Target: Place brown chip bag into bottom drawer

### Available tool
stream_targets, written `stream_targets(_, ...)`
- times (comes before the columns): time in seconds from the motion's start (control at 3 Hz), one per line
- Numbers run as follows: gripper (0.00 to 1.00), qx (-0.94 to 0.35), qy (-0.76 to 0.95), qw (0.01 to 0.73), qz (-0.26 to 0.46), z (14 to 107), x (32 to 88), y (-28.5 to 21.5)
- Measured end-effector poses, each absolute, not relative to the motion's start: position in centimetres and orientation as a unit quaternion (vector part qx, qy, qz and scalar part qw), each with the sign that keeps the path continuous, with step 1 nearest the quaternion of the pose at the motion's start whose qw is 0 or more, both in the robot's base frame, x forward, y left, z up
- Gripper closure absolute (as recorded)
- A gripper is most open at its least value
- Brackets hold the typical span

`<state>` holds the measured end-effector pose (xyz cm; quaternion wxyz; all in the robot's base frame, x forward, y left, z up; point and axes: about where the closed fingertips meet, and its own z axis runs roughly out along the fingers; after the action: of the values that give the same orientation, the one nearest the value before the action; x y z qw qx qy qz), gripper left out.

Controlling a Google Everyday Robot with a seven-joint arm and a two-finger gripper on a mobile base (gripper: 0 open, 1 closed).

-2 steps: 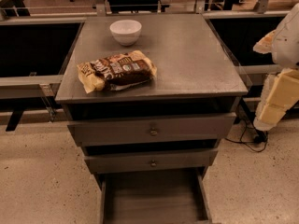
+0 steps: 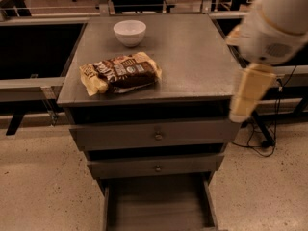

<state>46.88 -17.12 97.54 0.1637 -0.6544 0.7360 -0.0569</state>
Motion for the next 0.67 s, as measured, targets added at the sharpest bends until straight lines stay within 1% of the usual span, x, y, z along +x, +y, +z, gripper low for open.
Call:
stream_targets(0.33,0.0,-0.749,0.63,0.196,-0.058,98.1,51.7,-5.6)
stream_targets(0.67,0.0,-0.76,0.616,0.2,-0.055,98.4,51.7,-3.7)
